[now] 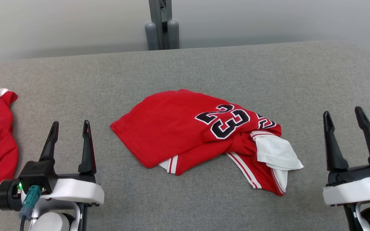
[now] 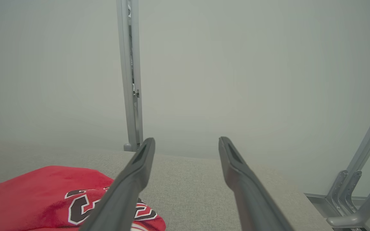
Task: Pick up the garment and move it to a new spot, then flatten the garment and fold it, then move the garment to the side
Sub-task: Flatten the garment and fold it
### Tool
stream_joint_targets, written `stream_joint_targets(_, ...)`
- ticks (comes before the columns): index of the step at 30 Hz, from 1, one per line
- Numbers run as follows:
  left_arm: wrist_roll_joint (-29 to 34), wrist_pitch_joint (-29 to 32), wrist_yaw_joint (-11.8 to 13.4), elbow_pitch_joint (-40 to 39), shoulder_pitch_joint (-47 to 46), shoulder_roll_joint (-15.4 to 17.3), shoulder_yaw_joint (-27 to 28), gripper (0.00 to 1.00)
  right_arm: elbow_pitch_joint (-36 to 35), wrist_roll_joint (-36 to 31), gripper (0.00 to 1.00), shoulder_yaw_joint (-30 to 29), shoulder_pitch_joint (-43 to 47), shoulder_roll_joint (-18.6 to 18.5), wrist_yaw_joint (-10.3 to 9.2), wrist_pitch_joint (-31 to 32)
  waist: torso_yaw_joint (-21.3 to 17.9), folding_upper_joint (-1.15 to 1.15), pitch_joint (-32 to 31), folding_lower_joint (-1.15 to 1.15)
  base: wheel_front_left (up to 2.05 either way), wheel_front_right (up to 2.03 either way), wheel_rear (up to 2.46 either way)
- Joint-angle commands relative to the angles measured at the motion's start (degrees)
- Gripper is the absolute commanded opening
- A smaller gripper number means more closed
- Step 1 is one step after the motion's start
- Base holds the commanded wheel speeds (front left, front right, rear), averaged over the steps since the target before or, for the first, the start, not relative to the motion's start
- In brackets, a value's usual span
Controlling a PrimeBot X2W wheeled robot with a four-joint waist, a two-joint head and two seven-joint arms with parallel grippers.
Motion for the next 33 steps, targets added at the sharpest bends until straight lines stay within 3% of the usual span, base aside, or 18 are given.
stream_joint_targets(1, 0.01, 0.07, 0.57, -0.52, 1.08, 0.36, -0.03, 1.00, 0.37, 0.51, 1.00, 0.35, 1.14, 0.08, 0.01, 0.30, 0.00, 0.00, -0.74, 0.00, 0.00, 0.00, 0.00)
stream_joint_targets(16, -0.11, 3.81, 1.39, -2.74, 5.49, 1.06, -2.55, 1.00, 2.83, 3.07, 1.00, 2.67, 5.00, 0.70, 0.01, 1.75, 0.36, 0.00, -4.18, 0.00, 0.00, 0.00, 0.00)
stream_joint_targets(33, -0.54, 4.37, 1.25, -3.28, 3.79, 0.72, -3.32, 1.00, 3.81, 4.53, 1.00, 3.37, 4.31, 0.71, 0.01, 2.12, 1.27, 0.00, -3.94, 0.00, 0.00, 0.00, 0.00)
